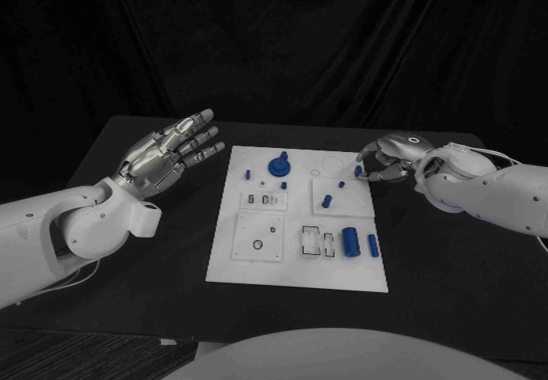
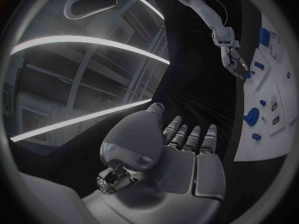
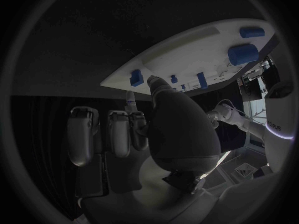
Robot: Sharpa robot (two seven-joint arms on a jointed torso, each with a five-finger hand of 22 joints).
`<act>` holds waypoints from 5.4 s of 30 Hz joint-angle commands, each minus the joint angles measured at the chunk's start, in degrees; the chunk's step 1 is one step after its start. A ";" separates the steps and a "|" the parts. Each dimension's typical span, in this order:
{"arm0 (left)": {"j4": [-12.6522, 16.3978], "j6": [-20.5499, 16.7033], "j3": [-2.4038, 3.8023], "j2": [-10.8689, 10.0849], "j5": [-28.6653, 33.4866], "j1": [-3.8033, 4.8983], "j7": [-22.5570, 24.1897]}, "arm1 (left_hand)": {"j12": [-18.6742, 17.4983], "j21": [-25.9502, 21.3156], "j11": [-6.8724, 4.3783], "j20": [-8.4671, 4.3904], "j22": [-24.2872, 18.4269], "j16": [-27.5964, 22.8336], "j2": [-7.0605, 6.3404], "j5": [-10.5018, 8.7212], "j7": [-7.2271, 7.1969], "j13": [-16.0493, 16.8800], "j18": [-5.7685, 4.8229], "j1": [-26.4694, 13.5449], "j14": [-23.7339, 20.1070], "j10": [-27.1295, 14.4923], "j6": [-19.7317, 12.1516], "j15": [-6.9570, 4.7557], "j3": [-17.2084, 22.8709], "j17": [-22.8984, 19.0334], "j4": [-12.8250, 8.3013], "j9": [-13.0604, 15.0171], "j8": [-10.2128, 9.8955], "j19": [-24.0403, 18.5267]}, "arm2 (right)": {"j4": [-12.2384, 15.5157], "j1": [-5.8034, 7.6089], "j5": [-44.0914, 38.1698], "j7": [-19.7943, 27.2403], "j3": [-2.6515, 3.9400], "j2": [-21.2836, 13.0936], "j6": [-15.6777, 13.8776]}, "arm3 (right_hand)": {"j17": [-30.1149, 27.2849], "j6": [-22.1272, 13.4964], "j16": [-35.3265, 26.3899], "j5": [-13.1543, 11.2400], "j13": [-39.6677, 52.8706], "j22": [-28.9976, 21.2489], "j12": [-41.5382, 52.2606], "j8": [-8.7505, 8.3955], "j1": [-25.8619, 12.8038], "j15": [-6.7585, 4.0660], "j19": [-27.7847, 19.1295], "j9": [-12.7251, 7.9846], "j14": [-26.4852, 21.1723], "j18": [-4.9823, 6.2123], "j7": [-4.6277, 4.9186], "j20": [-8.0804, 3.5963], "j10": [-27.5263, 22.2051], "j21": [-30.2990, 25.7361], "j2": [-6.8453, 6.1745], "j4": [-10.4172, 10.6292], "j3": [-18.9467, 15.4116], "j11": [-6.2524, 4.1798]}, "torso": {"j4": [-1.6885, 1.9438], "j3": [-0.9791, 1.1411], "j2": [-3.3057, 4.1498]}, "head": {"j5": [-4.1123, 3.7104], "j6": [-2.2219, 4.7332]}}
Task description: Assemble the parts on the task board
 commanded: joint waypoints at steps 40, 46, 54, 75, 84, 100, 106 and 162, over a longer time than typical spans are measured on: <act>0.12 1.86 0.06 0.19 -0.02 -0.21 -0.39 | 1.27 0.77 0.51 0.56 0.28 1.24 -0.13 0.99 0.98 0.44 2.03 0.53 0.44 -0.09 1.39 0.51 2.64 0.48 -0.34 1.10 1.07 0.55 | -2.51 -0.36 -0.08 -3.47 0.03 2.20 3.18 | 15.89 3.05 1.14 0.98 15.34 13.97 0.95 1.55 2.64 -0.06 3.37 0.90 5.90 0.08 0.65 -0.14 6.65 -0.60 1.18 -0.52 2.07 0.52 | 0.09 -0.04 0.02 | -0.21 0.00; 0.02 2.01 0.06 0.24 -0.02 -0.23 -0.56 | 1.28 0.78 0.54 0.57 0.29 1.25 -0.18 0.98 1.01 0.43 2.03 0.52 0.43 -0.10 1.40 0.51 2.66 0.48 -0.35 1.10 1.08 0.57 | -2.78 -0.37 -0.08 -3.40 0.03 2.52 2.99 | 15.89 3.23 1.14 0.97 15.34 13.92 0.95 1.64 2.66 -0.05 3.29 0.94 5.90 0.12 0.67 -0.12 6.65 -0.73 1.23 -0.51 2.09 0.54 | 0.02 -0.01 0.01 | -0.20 0.00; -0.08 2.08 0.06 0.27 -0.02 -0.26 -0.67 | 1.28 0.78 0.54 0.57 0.29 1.25 -0.18 0.98 1.01 0.43 2.03 0.52 0.43 -0.10 1.40 0.51 2.66 0.48 -0.35 1.10 1.08 0.57 | -2.91 -0.39 -0.08 -3.36 0.04 2.70 2.97 | 15.89 4.54 1.14 1.15 15.34 13.84 0.95 2.36 2.84 -0.01 3.19 1.37 5.90 0.18 0.61 -0.04 6.65 -0.98 1.63 -0.58 2.27 0.52 | 0.05 0.00 0.00 | -0.16 0.00; -0.32 2.17 0.06 0.09 -0.02 -0.35 -1.46 | 1.31 0.80 0.59 0.57 0.29 1.26 -0.26 1.00 1.03 0.43 2.03 0.52 0.41 -0.14 1.40 0.49 2.72 0.47 -0.42 1.10 1.09 0.59 | 1.60 0.23 -0.08 -2.84 0.06 0.82 -4.55 | 15.89 8.37 1.14 11.13 15.34 13.69 0.95 7.90 4.93 -0.46 3.00 7.78 5.90 0.33 0.08 -0.50 6.65 -1.80 3.92 -2.68 4.35 -0.02 | 0.05 0.01 -0.02 | -0.12 0.00; -0.59 2.07 0.06 0.32 -0.02 -0.35 -1.81 | 1.31 0.80 0.58 0.57 0.29 1.28 -0.27 1.02 1.02 0.43 2.03 0.54 0.42 -0.14 1.36 0.49 2.73 0.48 -0.44 1.09 1.08 0.59 | 8.61 3.63 -0.06 -4.03 0.07 -0.08 -5.53 | 15.79 7.90 1.07 11.85 15.34 13.68 0.95 8.01 4.89 -0.34 2.98 8.24 5.88 0.35 0.37 -0.43 6.65 -1.89 3.82 -2.81 4.51 0.14 | -0.06 -0.10 -0.04 | 0.27 0.00; -0.62 1.77 0.06 0.61 -0.02 -0.35 -2.11 | 1.43 0.86 0.53 0.57 0.32 1.35 -0.42 1.17 0.99 0.45 2.05 0.62 0.43 -0.11 1.56 0.45 2.83 0.49 -0.64 1.11 1.11 0.67 | 19.13 4.27 -0.04 -6.34 0.08 5.25 0.02 | 15.75 7.90 1.04 12.51 15.34 13.63 0.95 8.58 5.08 -0.01 2.93 9.16 5.87 0.40 0.90 -0.21 6.65 -2.11 3.81 -3.48 4.93 0.56 | 0.39 -0.01 -0.05 | -0.34 0.00; -0.91 1.92 0.05 0.78 -0.02 -0.36 -2.19 | 1.47 0.86 0.53 0.57 0.32 1.38 -0.47 1.24 0.97 0.46 2.06 0.66 0.44 -0.11 1.57 0.45 2.89 0.49 -0.72 1.11 1.11 0.68 | 17.88 2.37 -0.18 -7.33 0.08 8.43 1.81 | 15.54 7.65 0.89 12.51 15.34 13.49 0.95 8.56 5.17 0.11 2.76 9.31 5.82 0.50 1.11 -0.12 6.65 -2.48 3.71 -3.76 5.03 0.74 | 0.40 -0.09 0.00 | -0.32 0.00; -1.70 2.85 0.05 1.91 -0.02 -0.85 -2.63 | 1.57 0.86 0.51 0.58 0.31 1.45 0.03 1.58 0.87 0.45 2.05 0.74 0.41 -0.18 1.51 0.51 3.49 0.49 -0.79 1.08 1.09 0.69 | 11.73 -0.59 -5.04 -16.20 0.08 15.45 7.15 | 14.74 5.75 0.33 11.97 15.34 12.86 0.95 7.67 4.28 0.60 1.95 9.73 5.62 0.96 1.66 0.39 6.65 -4.28 3.62 -4.55 5.50 1.25 | 0.23 -0.03 -0.06 | -0.27 0.00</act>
